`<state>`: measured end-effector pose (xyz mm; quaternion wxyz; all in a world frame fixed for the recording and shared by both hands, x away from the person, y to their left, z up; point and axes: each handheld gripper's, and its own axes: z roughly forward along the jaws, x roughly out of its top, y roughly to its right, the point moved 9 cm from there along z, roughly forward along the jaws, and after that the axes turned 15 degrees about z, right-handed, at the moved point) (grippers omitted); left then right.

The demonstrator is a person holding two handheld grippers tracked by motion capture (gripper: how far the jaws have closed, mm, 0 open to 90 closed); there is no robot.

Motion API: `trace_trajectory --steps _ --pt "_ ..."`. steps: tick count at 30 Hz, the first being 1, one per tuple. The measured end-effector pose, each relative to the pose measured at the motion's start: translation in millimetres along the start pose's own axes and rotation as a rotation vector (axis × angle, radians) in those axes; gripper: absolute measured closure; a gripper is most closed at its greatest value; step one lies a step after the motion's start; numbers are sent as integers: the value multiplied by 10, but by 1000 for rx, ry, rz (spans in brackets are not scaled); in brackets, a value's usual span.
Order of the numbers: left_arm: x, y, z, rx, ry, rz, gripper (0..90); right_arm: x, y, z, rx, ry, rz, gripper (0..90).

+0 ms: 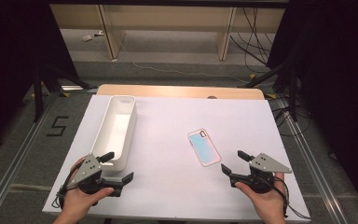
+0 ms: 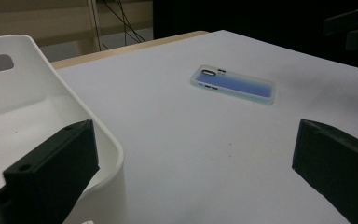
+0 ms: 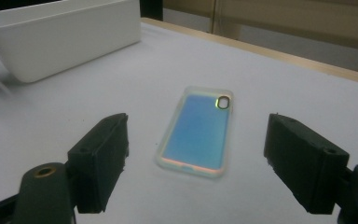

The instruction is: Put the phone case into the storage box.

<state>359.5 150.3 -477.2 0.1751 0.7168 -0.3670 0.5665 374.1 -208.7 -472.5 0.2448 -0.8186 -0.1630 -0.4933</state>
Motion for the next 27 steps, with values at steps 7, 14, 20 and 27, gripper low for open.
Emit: trace_trajectory --steps 7,14,20,27 --pt "-6 24 -1 -9 -1 -1 0 8 41 11 -17 -13 -1 279" --pt "6 12 -16 -5 6 -8 8 101 196 158 -63 -112 -10 768" --pt "1 3 -23 0 9 -11 15 184 450 380 -130 -181 39 900" --pt "-11 -17 -37 5 2 -20 19 79 675 778 -172 -311 49 900"
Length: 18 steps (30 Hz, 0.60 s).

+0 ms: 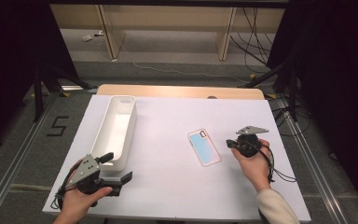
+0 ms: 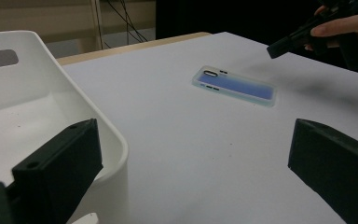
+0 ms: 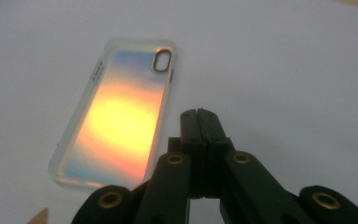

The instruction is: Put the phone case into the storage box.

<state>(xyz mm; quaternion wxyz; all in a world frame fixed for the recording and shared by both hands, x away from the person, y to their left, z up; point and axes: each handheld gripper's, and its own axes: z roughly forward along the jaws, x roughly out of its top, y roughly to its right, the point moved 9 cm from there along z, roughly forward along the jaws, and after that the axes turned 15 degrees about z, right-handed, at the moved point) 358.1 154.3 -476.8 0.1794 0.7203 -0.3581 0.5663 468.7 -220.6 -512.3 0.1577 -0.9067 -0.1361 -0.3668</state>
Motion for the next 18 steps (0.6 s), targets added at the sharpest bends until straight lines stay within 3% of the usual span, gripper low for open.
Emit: trace_trajectory --steps 3,6,7,9,10,11,12,13,15,18 --pt "-2 -1 -4 1 -1 2 22 -63 -26 100 -2 -54 2 900" --pt "-1 1 -3 1 0 3 22 -77 -44 140 1 -66 -13 900" --pt "2 5 -3 1 1 3 22 -121 -76 172 1 -100 -13 900" --pt "4 7 -3 1 1 2 22 -140 -88 181 -2 -111 -11 900" --pt "4 7 -4 2 1 2 22 -154 -91 209 1 -112 -35 900" --pt "5 7 -4 2 2 1 23 -205 -138 196 -5 -155 10 900" --pt "5 6 -6 2 3 2 23 -196 -124 212 -1 -147 -16 900" --pt "6 5 -7 1 4 1 23 -190 -133 238 -6 -120 0 900" --pt "6 5 -7 1 4 0 23 -214 -127 232 -6 -146 -1 900" --pt "9 6 -9 3 4 1 24 -225 -114 253 -4 -142 -16 900"
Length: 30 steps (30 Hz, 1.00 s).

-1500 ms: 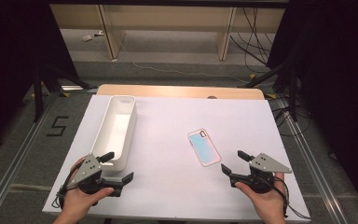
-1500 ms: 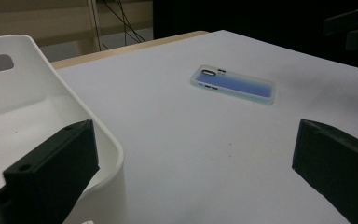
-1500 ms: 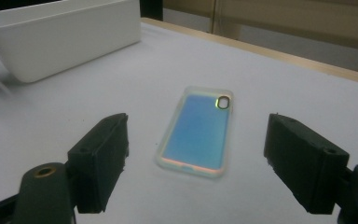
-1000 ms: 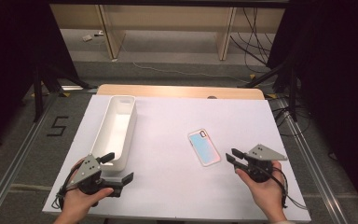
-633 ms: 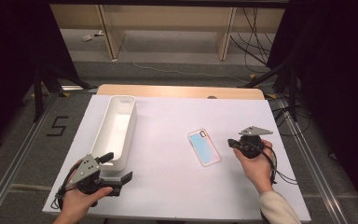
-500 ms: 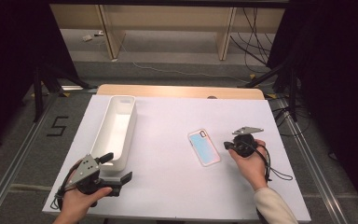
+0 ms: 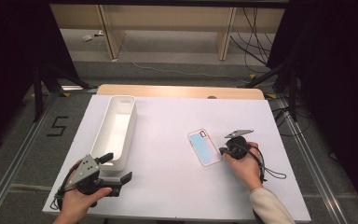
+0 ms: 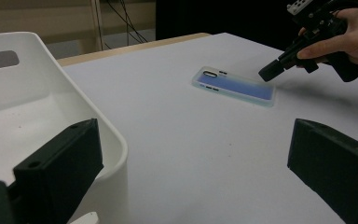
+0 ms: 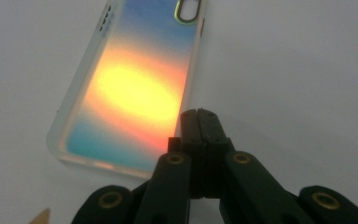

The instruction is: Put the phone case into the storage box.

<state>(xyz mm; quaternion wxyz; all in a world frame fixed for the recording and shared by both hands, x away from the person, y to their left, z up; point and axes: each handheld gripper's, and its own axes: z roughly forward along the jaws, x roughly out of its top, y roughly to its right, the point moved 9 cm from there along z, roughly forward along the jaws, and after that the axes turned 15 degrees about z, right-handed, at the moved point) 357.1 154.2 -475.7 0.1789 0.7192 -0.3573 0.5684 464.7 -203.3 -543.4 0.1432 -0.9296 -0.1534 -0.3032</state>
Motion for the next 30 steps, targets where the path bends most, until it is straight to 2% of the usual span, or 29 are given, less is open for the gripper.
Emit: trace_trajectory --steps 1,4,5,6,8,9,11,12,13,14,16,18,19,21,23,24,25,26,27,29,30 --pt "1 3 -1 -1 1 -3 24 -1 -10 11 0 5 17 900" --pt "7 1 -1 -3 8 -1 24 -21 -29 2 10 -9 18 900" --pt "7 -1 -3 -1 8 0 24 -63 -65 -8 5 -33 62 900" --pt "5 -3 -7 2 3 1 24 -63 -65 -8 5 -33 62 900" --pt "6 -4 -8 3 3 3 25 -91 -69 -10 7 -56 49 900" --pt "6 -4 -8 3 3 3 25 -85 -65 8 6 -38 33 900" --pt "6 0 -8 0 3 2 25 -91 -89 -3 13 -51 50 900" --pt "6 1 -7 -1 3 2 25 -89 -88 6 10 -44 34 900" --pt "6 0 -8 0 3 3 25 -100 -136 6 21 -50 56 900" --pt "9 3 -3 -3 10 1 25 -106 -129 -2 20 -63 36 900" --pt "8 0 -9 0 5 4 25 -108 -138 3 24 -60 28 900" --pt "8 -1 -10 1 5 6 25 -110 -159 16 28 -51 27 900" --pt "9 -1 -10 0 5 5 25 -129 -176 -2 31 -71 22 900" --pt "8 0 -9 1 5 5 25 -123 -191 3 32 -64 34 900" --pt "9 0 -10 0 5 5 25 -141 -219 -7 35 -80 32 900" --pt "10 0 -10 0 6 5 26 -140 -208 2 34 -73 -5 900" --pt "11 0 -11 0 6 6 26 -141 -236 9 38 -67 -9 900" --pt "11 1 -11 0 7 6 26 -145 -268 0 42 -75 20 900" --pt "11 1 -10 0 7 6 26 -148 -276 2 45 -75 6 900" --pt "11 1 -10 0 6 5 26 -139 -299 16 46 -60 19 900" --pt "10 1 -9 0 6 5 27 -149 -290 5 49 -76 -5 900"
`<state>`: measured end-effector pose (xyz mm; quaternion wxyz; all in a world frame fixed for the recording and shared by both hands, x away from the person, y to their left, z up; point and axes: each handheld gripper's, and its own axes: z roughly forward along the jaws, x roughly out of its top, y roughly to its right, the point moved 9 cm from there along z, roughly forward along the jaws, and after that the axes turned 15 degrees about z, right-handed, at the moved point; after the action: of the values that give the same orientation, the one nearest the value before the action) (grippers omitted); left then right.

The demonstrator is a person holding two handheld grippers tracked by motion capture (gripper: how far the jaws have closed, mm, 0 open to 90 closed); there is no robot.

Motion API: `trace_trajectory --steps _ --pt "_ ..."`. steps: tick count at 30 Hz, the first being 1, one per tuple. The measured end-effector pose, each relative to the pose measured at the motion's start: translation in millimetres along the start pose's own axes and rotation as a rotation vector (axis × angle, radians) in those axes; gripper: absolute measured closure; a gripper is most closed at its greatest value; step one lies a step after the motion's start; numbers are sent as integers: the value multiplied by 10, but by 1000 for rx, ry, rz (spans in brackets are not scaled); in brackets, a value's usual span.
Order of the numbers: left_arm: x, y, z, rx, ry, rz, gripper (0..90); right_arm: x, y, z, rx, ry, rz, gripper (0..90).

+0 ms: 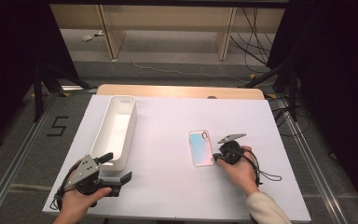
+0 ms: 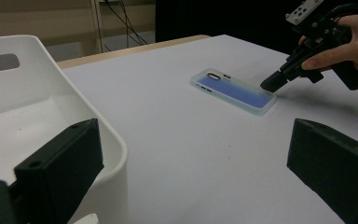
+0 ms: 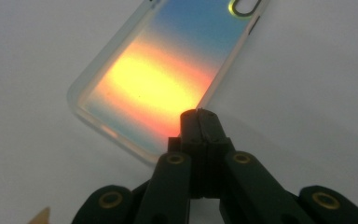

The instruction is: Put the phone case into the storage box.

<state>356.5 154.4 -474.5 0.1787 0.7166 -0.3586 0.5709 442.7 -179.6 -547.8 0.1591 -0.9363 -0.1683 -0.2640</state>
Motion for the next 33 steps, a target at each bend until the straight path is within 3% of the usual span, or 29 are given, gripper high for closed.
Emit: trace_trajectory --steps 2,3,4,6,9,10,13,14,25,26,27,28,33 --pt "1 2 0 -1 0 0 27 -3 -32 1 2 0 14 900" --pt "1 2 0 -1 1 -1 27 9 -28 20 0 19 -3 900" --pt "1 2 0 0 1 0 27 -4 -49 6 4 3 14 900" --pt "2 3 1 -1 1 -1 27 19 -32 20 7 18 -35 900" --pt "2 4 1 -1 1 0 27 -12 -74 1 17 -13 -16 900" --pt "2 4 1 -1 1 0 27 -4 -64 7 16 -7 -42 900" --pt "2 4 1 -2 1 -1 27 -7 -108 13 26 -9 -37 900" --pt "2 4 1 -2 1 0 28 -1 -100 22 20 1 -60 900" --pt "3 5 0 -1 1 0 30 -11 -145 22 32 -12 -53 900" --pt "3 7 1 -2 1 -1 30 -26 -160 13 28 -21 -33 900" --pt "3 7 1 -2 1 0 30 -11 -133 27 22 -8 -76 900" --pt "4 8 1 -1 1 0 30 -11 -133 27 22 -8 -76 900" --pt "0 4 0 -2 0 1 32 -16 -154 -7 23 -20 -50 900"
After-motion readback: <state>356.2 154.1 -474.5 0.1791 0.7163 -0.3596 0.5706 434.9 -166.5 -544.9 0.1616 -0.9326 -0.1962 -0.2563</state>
